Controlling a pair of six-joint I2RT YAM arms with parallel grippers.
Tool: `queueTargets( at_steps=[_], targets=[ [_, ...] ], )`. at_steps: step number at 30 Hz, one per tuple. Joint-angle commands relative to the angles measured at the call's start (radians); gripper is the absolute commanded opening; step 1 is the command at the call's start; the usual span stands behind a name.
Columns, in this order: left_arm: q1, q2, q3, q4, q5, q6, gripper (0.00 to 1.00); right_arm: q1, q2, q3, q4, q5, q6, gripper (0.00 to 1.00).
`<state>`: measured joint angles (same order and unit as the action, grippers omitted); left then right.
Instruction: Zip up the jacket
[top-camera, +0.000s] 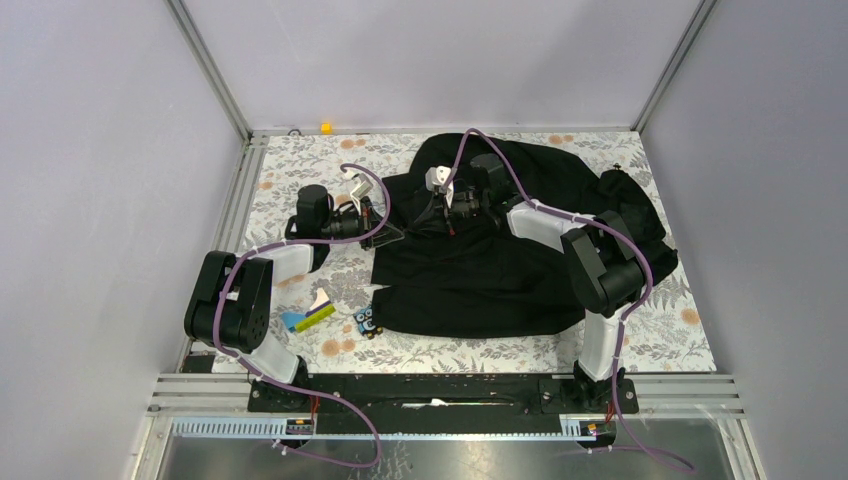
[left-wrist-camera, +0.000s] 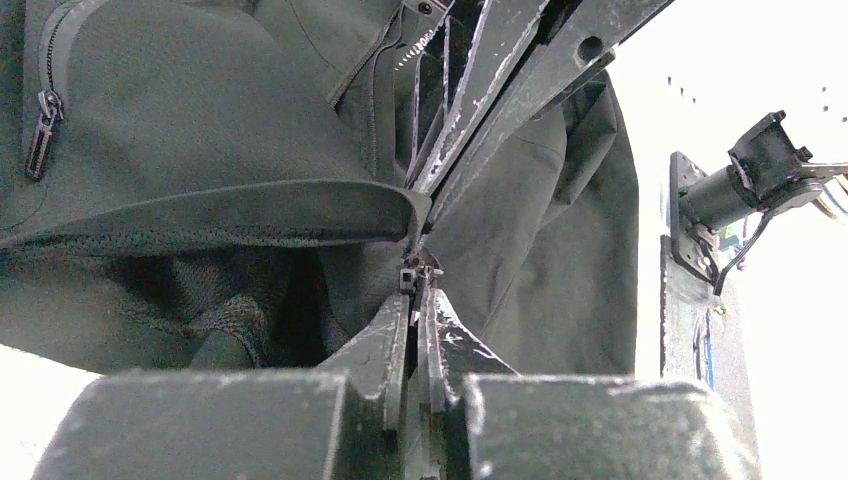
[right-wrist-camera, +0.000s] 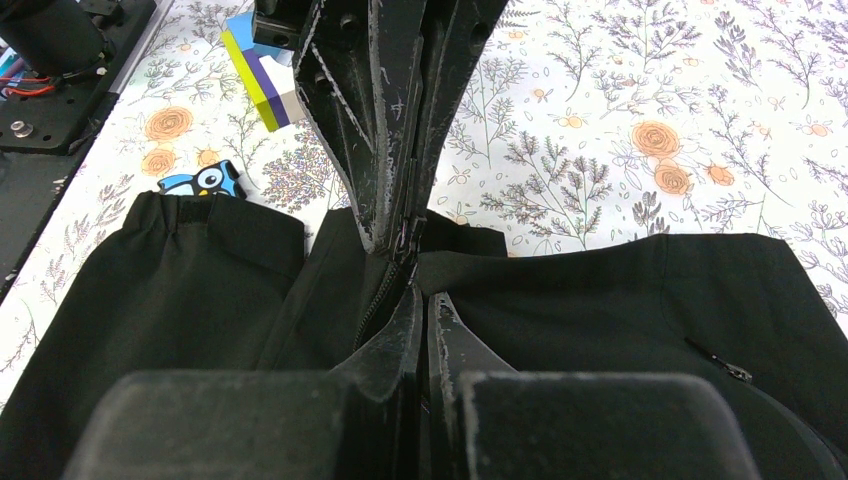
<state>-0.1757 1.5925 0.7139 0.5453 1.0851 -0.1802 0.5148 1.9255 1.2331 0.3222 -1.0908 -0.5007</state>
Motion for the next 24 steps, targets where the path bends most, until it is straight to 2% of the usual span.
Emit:
queueTargets(
  at_steps=[1,18,24],
  targets=[
    [0.002,0.009,0.032,0.062,0.025,0.005,0.00,0.023,-0.012,0.038,-0.001,-0.034,-0.020,0.00],
    [-0.011,0.023,0.042,0.033,0.043,0.018,0.00,0.027,-0.023,0.009,0.111,-0.057,0.057,0.00],
    [-0.011,0.000,0.026,0.056,0.038,0.023,0.00,0.028,-0.015,0.012,0.101,-0.060,0.056,0.00]
  ],
)
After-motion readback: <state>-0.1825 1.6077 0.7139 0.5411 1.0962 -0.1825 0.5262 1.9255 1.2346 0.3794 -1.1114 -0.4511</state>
